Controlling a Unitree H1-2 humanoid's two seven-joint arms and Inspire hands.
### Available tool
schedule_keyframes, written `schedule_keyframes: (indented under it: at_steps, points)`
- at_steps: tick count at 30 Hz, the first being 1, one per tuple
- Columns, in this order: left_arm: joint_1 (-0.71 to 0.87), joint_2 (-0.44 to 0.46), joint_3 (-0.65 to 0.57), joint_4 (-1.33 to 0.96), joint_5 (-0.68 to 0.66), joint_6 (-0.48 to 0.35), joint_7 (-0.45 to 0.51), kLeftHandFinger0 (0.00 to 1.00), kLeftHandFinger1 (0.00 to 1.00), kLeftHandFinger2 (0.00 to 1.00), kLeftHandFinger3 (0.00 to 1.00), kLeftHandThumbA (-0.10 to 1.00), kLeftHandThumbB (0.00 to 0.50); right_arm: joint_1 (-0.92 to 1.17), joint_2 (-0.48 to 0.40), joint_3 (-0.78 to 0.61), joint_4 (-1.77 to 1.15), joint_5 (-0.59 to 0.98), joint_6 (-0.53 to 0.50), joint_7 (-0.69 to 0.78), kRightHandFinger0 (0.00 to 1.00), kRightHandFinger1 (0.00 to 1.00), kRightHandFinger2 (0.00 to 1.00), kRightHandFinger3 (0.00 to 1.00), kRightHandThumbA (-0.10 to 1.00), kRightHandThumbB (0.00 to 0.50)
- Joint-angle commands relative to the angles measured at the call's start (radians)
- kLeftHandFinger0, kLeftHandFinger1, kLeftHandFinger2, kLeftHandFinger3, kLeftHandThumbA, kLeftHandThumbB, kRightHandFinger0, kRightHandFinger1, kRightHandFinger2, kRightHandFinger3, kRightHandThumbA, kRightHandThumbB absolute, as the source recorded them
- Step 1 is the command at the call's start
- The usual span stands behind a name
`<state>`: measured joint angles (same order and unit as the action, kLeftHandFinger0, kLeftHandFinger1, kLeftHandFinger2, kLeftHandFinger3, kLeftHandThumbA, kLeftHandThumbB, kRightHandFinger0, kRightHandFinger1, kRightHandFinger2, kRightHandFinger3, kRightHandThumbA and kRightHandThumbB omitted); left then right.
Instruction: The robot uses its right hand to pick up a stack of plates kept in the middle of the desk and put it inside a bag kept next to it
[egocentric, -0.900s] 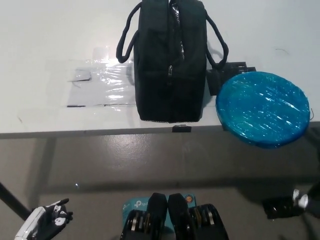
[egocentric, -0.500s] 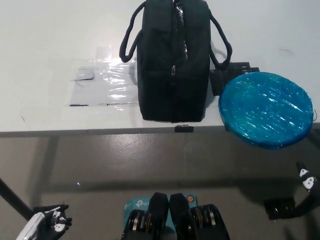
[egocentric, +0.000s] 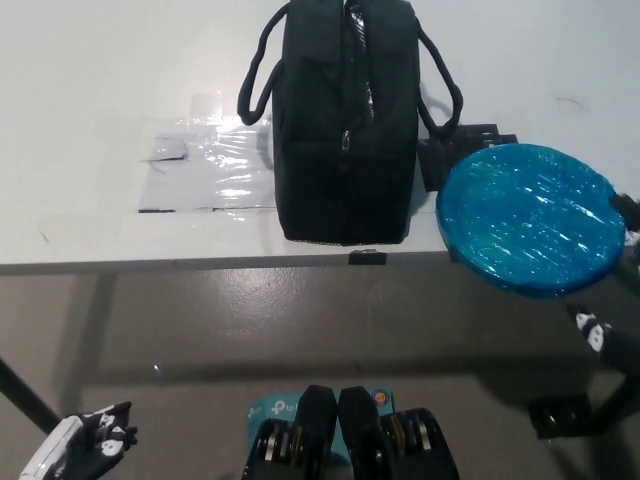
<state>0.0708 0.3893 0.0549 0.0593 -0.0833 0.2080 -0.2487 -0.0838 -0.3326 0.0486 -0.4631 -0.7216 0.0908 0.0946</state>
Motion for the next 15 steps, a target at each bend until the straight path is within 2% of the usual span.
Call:
schedule_keyframes:
  at_steps: [1,8,12,14,15]
  points:
    - [-0.011,0.030,0.008,-0.042,-0.010,0.014,-0.021,0.81,0.79,0.93,1.00,-0.10,0.203,-0.060,-0.047,0.043,-0.015,-0.119,0.045,0.125,1.00,1.00,1.00,1.00,0.86,0.500]
    - [-0.017,0.030,0.009,-0.036,-0.004,0.010,-0.023,0.80,0.79,0.91,1.00,-0.10,0.202,-0.115,-0.083,0.116,0.059,-0.139,0.015,0.159,1.00,1.00,1.00,1.00,0.87,0.500]
    - [-0.024,0.032,0.005,-0.033,-0.002,0.012,-0.027,0.81,0.81,0.93,1.00,-0.10,0.195,-0.122,-0.102,0.138,0.098,-0.142,0.000,0.170,1.00,1.00,1.00,1.00,0.89,0.500]
    - [-0.030,0.033,0.005,-0.024,-0.003,0.005,-0.030,0.79,0.81,0.93,1.00,-0.10,0.210,-0.113,-0.109,0.141,0.107,-0.135,-0.004,0.177,1.00,1.00,1.00,1.00,0.86,0.500]
    - [-0.033,0.031,0.006,-0.026,-0.002,0.009,-0.028,0.80,0.81,0.93,1.00,-0.10,0.217,-0.108,-0.124,0.152,0.109,-0.146,0.006,0.209,1.00,1.00,1.00,1.00,0.88,0.500]
